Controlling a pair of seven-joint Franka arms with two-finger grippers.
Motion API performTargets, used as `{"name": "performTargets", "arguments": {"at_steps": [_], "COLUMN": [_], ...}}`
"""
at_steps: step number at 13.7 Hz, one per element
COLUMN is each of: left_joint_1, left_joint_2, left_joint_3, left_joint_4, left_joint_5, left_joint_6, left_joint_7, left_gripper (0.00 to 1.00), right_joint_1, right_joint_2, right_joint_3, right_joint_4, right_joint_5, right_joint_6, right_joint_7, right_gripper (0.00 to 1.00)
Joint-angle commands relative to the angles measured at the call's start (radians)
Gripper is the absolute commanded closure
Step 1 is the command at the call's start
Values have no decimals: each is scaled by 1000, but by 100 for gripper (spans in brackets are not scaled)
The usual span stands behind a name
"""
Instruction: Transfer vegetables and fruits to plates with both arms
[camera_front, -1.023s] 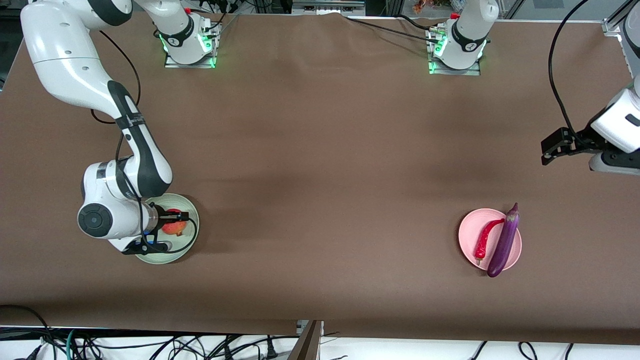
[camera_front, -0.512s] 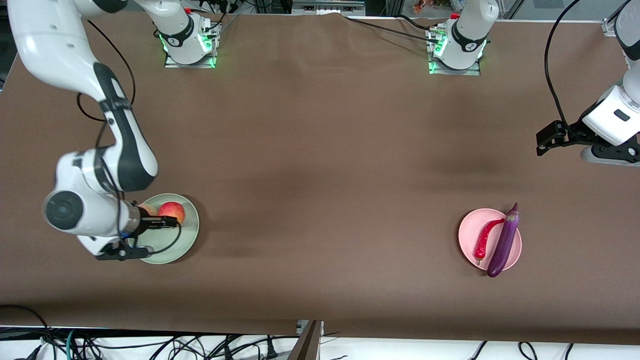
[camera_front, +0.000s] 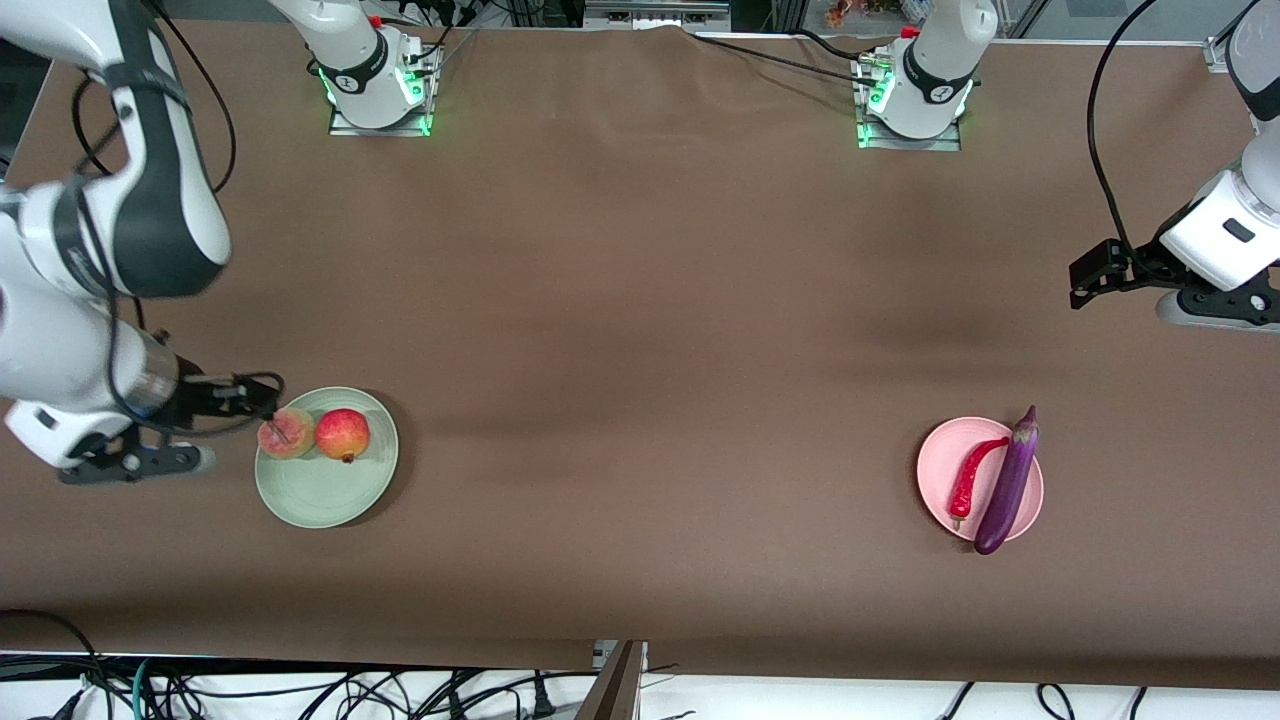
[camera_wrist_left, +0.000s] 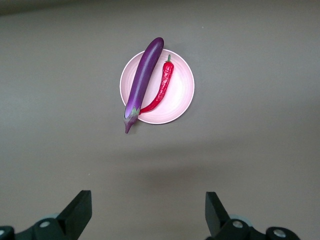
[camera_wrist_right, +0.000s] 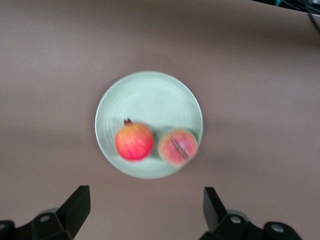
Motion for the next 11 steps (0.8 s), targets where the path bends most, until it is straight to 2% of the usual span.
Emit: {"name": "performTargets", "arguments": {"at_steps": [1,6,9,11], "left_joint_1": [4,4,3,3], "left_joint_2": [-15,-15,-14,-14], "left_joint_3": [2,4,2,1], "left_joint_4": [-4,-4,5,7], "left_joint_5": [-24,-23,-23,-23], "left_joint_6": [-10,-15,-15,-18], "left_joint_7": [18,18,15,14], "left_gripper": [0,0,0,0], "right_joint_1": [-5,-3,3,3], "right_joint_2": [-120,-232,-338,-363], "right_joint_3": [-8,-43,-60,-74], "right_joint_4": [-55,-102,-220,-253], "right_joint_5": [20,81,84,115], "right_joint_6": [-134,-257,-243,-239], "right_joint_7": [-19,-20,-20,-23], "right_gripper": [0,0,0,0]}}
